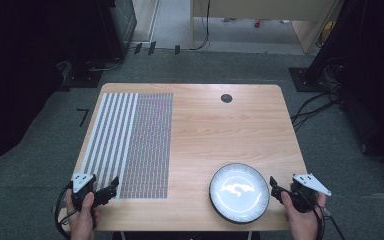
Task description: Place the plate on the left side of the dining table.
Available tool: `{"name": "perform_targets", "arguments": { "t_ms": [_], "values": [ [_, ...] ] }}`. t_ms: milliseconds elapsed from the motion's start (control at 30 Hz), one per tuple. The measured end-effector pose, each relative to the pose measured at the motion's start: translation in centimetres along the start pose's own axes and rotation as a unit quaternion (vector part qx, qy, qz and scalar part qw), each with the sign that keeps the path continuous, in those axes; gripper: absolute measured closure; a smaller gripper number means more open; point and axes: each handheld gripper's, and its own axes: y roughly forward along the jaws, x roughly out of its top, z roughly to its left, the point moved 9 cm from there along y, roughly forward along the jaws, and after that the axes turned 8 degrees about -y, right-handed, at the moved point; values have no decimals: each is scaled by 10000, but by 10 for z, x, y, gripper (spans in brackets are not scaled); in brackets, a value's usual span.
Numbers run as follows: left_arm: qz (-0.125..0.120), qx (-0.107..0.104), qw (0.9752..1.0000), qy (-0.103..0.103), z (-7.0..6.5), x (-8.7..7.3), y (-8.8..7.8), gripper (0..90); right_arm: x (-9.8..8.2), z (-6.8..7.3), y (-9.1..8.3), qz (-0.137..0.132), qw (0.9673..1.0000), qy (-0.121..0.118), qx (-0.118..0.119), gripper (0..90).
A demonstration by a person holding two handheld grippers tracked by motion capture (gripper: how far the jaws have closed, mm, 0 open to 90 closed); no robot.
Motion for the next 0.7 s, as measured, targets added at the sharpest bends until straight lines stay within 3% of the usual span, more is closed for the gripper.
{"name": "perform_targets", "arguments": {
  "t_ms": [700],
  "values": [
    [54, -175, 9994, 280, -29, -6, 3, 153, 5, 13, -5, -81, 9998, -55, 144, 183]
  ]
}}
